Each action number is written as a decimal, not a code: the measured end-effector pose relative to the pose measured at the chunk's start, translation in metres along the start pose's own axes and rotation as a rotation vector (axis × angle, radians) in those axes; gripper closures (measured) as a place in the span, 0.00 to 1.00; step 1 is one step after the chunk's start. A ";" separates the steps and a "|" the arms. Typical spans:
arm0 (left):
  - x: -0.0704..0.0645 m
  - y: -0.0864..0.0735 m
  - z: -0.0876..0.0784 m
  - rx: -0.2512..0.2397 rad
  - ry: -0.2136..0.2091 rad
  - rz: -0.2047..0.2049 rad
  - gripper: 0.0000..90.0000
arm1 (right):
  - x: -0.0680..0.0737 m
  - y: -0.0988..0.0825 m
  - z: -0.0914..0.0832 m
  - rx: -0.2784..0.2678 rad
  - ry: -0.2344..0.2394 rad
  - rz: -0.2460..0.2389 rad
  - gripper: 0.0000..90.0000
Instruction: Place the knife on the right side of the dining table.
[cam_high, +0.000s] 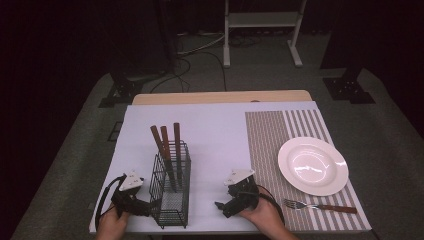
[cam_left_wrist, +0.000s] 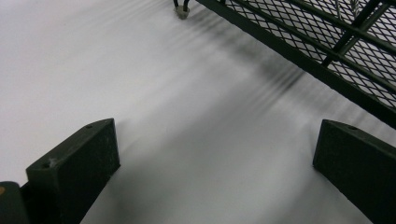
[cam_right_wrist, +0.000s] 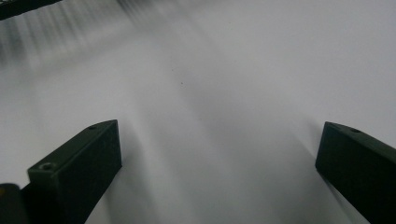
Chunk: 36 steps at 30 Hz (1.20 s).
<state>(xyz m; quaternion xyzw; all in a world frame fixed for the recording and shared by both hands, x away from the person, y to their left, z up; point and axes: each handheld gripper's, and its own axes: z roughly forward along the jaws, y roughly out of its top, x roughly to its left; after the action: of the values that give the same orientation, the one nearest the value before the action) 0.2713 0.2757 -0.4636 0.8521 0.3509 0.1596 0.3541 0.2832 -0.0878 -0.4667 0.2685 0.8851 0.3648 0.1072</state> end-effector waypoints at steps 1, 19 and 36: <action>0.000 0.000 0.000 0.000 0.000 0.000 0.00 | 0.000 0.000 0.000 0.000 0.001 0.001 0.00; 0.000 0.000 0.000 0.000 0.000 0.001 0.00 | -0.008 0.006 -0.011 -0.030 0.025 0.047 0.15; 0.000 0.000 0.000 0.000 -0.001 0.001 0.00 | -0.024 0.027 -0.028 -0.089 0.061 0.086 0.20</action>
<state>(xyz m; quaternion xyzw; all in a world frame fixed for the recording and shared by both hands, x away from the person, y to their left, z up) 0.2713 0.2758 -0.4637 0.8521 0.3505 0.1595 0.3544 0.3029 -0.1013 -0.4284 0.2902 0.8585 0.4159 0.0762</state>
